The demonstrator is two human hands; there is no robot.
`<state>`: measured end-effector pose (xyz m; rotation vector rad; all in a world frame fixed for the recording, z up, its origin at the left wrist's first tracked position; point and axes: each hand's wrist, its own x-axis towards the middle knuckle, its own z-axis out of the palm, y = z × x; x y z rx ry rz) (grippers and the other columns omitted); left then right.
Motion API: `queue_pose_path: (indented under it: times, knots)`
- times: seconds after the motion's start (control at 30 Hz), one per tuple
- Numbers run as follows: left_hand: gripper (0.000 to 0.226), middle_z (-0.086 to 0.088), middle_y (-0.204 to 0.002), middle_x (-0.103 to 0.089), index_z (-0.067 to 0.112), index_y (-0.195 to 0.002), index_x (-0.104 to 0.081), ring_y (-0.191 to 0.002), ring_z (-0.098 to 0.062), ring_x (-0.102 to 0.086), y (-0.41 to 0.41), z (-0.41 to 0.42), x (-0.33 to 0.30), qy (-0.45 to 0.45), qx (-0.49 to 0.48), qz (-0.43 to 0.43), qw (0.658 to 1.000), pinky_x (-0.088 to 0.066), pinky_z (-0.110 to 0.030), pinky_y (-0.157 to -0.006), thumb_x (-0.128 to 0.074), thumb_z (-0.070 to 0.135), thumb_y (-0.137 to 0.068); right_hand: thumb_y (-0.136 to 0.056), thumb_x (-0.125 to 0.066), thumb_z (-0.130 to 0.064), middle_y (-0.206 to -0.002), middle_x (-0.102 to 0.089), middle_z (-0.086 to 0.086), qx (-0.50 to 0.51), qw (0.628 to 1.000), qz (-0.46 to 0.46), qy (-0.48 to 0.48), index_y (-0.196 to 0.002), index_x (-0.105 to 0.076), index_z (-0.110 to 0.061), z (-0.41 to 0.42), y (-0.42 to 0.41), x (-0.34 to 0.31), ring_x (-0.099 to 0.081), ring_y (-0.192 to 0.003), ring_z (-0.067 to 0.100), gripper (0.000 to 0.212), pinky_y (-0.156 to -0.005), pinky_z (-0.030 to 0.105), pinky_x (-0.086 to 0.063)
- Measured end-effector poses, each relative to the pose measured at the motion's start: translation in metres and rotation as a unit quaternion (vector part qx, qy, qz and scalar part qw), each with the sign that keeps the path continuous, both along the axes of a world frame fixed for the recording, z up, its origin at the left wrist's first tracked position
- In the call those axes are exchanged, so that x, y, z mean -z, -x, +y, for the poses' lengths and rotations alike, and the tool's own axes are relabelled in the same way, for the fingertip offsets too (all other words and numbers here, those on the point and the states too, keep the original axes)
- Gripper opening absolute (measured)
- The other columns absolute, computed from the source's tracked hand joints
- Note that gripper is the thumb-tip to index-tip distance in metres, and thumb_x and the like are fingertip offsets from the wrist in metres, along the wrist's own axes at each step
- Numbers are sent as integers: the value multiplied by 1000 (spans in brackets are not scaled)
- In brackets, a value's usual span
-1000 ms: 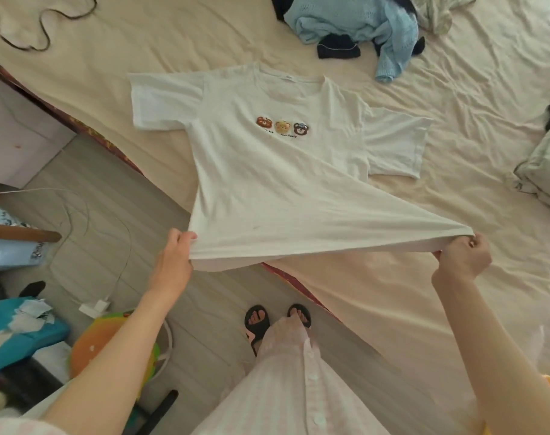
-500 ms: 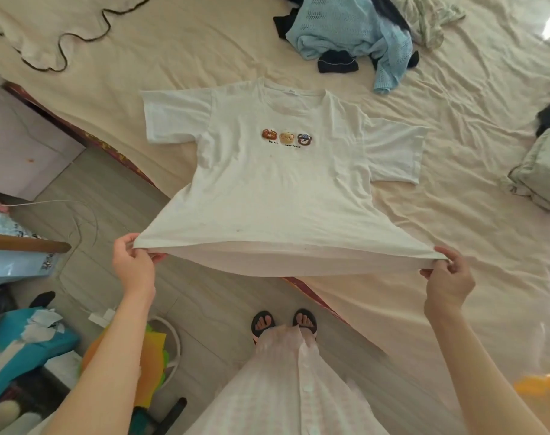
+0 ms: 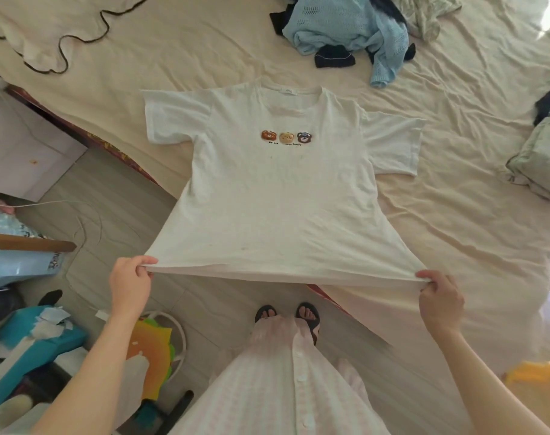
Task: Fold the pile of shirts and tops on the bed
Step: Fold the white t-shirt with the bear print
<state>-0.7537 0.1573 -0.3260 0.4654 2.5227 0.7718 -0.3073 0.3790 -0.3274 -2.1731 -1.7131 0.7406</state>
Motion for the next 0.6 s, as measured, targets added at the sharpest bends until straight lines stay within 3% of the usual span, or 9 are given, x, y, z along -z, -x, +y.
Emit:
queue_pose_path:
  times: [0.1, 0.2, 0.3, 0.4, 0.5, 0.6]
  knots:
    - [36, -19, -115, -46, -3, -102, -68, -99, -38, -57, 3, -2, 4, -17, -34, -9, 999, -49, -41, -91, -32, -8, -96, -82, -36, 7, -103, -65, 21, 76, 997, 13, 19, -96, -68, -10, 12, 2, 3, -56, -101, 38, 40, -86, 36, -39]
    - [36, -20, -118, -45, -4, -101, -68, -96, -39, -58, 2, -1, 7, -25, -44, -8, 999, -49, -40, -90, -33, -8, -96, -83, -33, 5, -99, -66, 21, 89, 995, 22, 23, -90, -65, -18, 15, 1, 4, -59, -98, 38, 40, -84, 33, -39]
    - [37, -23, -117, -47, -4, -100, -69, -89, -39, -60, -3, -6, 19, -8, -52, -19, 998, -48, -39, -87, -33, -10, -94, -83, -34, 7, -94, -67, 20, 109, 993, 27, 42, -93, -67, -14, 10, 1, 8, -64, -84, 28, 41, -75, 26, -40]
    - [42, -26, -116, -54, -2, -98, -70, -88, -38, -62, -7, -12, 34, 13, -58, -40, 997, -49, -40, -89, -31, -14, -90, -75, -30, 16, -94, -63, 17, 180, 976, 99, 71, -81, -64, -13, 6, 1, 21, -63, -54, 7, 45, -52, 8, -47]
    - [45, -27, -118, -54, -5, -99, -70, -96, -39, -61, -8, -10, 43, 13, -62, -47, 997, -48, -35, -90, -29, -19, -88, -71, -26, 21, -95, -61, 19, 206, 967, 124, 81, -68, -61, -13, 6, 4, 36, -63, -56, 11, 49, -51, 8, -50]
    - [41, -17, -110, -46, -5, -100, -69, -96, -30, -54, -6, -8, 47, 25, -37, -24, 999, -44, -29, -92, -31, -18, -90, -71, -27, 17, -82, -64, 18, 156, 981, 75, 88, -75, -64, -10, 8, 5, 42, -67, -66, 19, 46, -56, 9, -49]
